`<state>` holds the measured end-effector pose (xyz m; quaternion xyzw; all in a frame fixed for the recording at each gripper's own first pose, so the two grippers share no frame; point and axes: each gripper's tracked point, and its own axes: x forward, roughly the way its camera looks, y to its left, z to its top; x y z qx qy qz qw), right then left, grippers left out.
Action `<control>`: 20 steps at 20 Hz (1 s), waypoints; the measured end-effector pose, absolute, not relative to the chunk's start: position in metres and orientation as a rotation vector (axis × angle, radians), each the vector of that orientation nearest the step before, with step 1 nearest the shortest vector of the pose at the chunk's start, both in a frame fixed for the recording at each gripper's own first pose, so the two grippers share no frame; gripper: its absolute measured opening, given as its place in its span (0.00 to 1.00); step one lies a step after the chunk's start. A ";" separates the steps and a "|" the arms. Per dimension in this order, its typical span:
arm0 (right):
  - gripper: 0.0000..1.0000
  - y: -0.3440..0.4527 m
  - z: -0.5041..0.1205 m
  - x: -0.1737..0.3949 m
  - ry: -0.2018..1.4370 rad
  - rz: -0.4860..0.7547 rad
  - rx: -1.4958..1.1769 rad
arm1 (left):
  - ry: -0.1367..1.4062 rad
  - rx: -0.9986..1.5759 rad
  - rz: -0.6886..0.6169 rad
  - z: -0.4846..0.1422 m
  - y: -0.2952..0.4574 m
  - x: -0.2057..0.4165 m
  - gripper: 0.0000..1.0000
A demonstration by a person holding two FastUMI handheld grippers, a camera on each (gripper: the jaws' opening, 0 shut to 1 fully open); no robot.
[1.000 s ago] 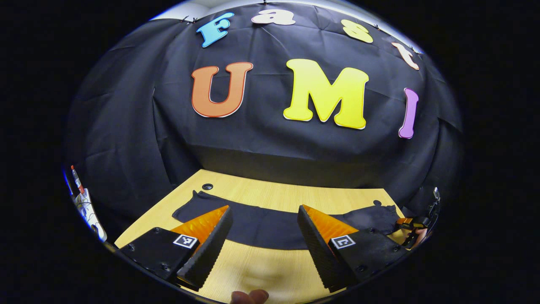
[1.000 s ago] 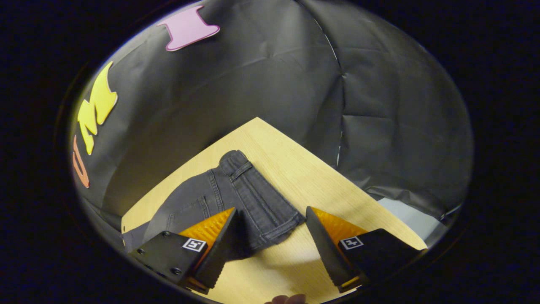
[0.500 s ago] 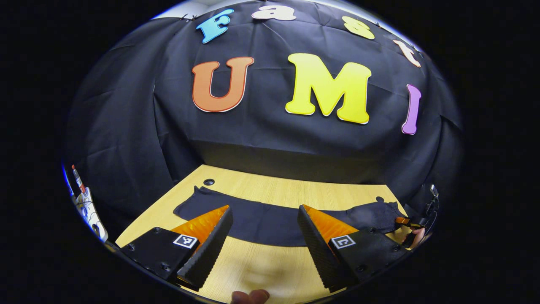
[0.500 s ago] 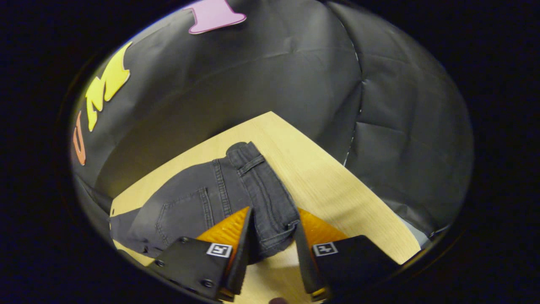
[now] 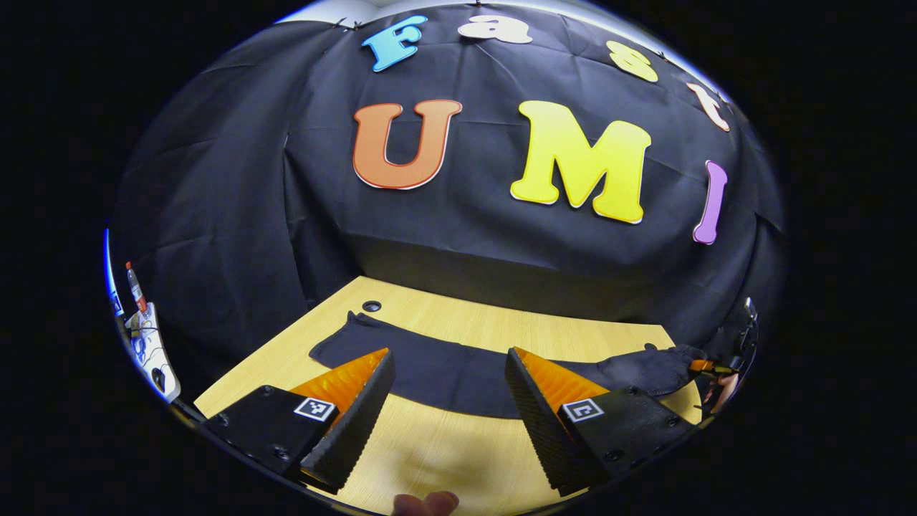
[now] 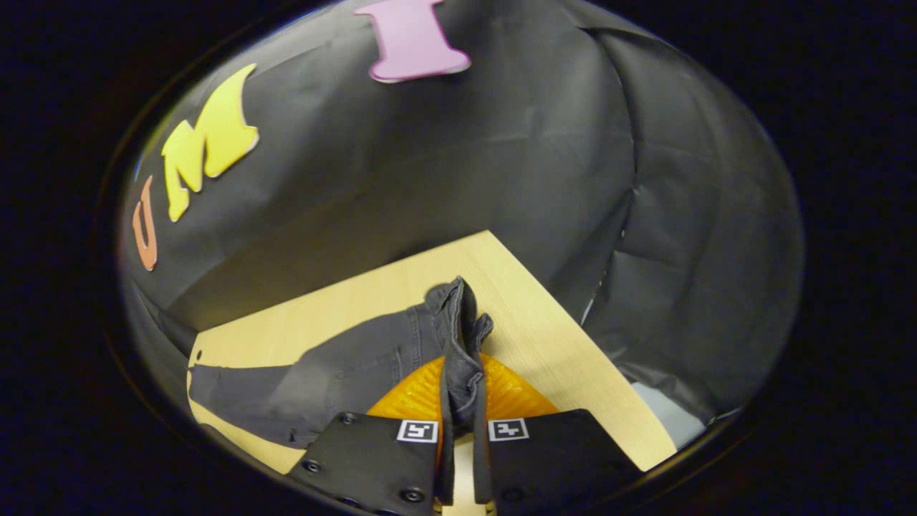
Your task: Grasp the waist and the cuffs of the jeans and fold them to make the two legs overlap; first hold the waist and fold one-third of the jeans toward the cuffs, then hold the cuffs and fold the remaining one-third in the same direction to finish folding.
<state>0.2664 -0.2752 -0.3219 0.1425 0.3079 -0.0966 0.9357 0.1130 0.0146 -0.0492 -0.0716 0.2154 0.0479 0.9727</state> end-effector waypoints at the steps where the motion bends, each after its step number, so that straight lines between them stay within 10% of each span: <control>1: 0.11 -0.267 -0.300 0.269 0.600 -0.183 0.273 | 0.429 -0.153 0.105 -0.050 0.017 0.113 0.99; 9: 0.01 -0.063 -0.183 0.306 0.405 0.027 0.172 | 0.399 -0.226 0.213 -0.048 0.060 0.099 0.99; 20: 0.01 0.207 -0.311 0.280 0.611 0.379 0.012 | 0.428 -0.265 0.396 -0.051 0.134 0.051 0.99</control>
